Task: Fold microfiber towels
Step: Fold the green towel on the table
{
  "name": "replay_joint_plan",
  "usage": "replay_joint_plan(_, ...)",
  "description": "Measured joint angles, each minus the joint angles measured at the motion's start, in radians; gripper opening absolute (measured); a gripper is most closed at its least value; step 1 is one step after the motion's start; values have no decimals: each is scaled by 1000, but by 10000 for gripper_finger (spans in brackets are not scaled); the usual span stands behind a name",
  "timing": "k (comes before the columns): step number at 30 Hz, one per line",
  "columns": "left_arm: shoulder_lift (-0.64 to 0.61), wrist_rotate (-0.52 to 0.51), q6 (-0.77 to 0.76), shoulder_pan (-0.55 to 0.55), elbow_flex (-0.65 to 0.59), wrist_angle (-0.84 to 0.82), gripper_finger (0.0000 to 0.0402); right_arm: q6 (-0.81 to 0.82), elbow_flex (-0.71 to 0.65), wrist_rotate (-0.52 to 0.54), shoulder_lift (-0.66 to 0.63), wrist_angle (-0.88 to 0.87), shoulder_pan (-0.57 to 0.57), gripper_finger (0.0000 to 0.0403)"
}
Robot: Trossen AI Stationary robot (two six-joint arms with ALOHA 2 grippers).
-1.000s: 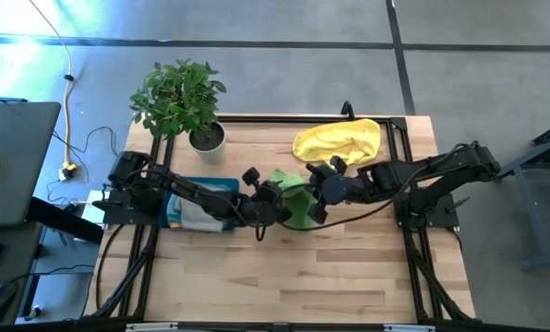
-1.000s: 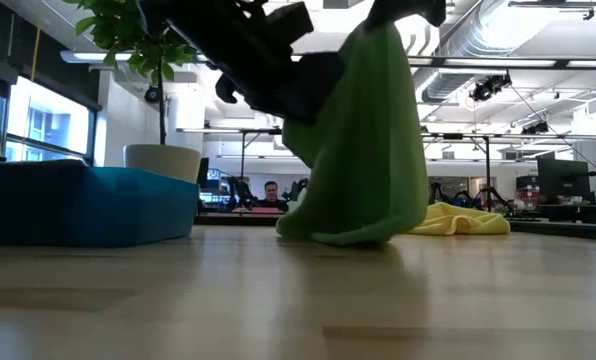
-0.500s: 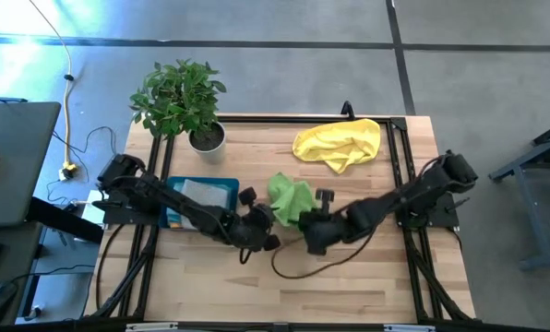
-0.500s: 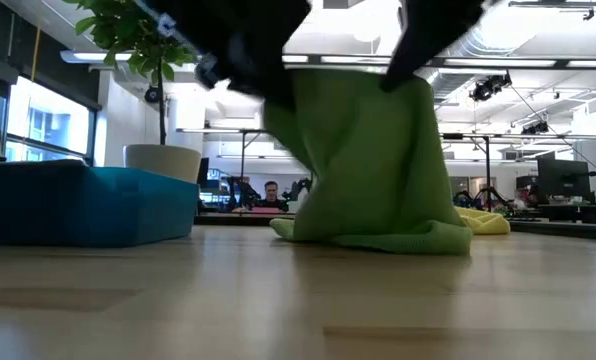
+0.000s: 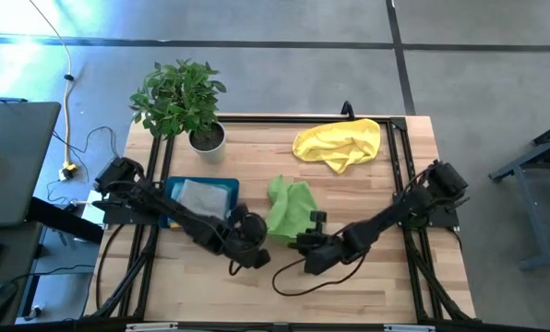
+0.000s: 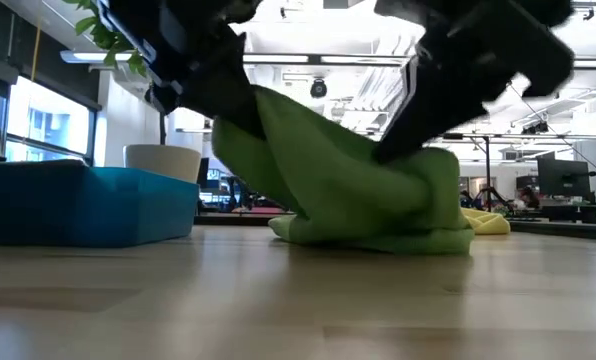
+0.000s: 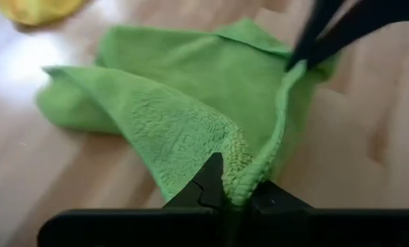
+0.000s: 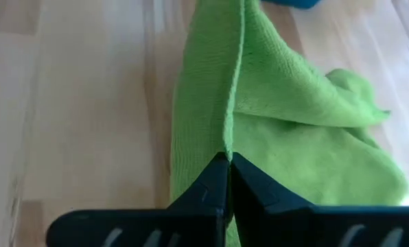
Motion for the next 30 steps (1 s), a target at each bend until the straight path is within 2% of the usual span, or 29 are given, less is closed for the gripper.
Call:
replay_joint_plan(5,0,34,-46,-27,0,-8,0,-29,-93,-23,-2,159,6,0)
replay_joint_plan(10,1,76,-92,-31,0,-14,0,-153,-123,-168,-3,226,6,13)
replay_joint_plan(13,1,75,-99,-30,0,-17,0,-163,-124,-227,-3,246,1,38)
replay_joint_plan(18,1,96,-123,-22,0,-43,0,-234,-124,-232,-3,256,-13,98)
replay_joint_plan(22,1,98,-138,-22,0,-80,0,-199,-124,-255,-3,264,-44,133)
replay_joint_plan(26,1,124,-160,-22,0,-125,0,-225,-124,-402,-3,255,-74,145)
replay_joint_plan(30,1,152,-195,-24,0,-208,0,-275,-124,-563,-3,187,-80,140)
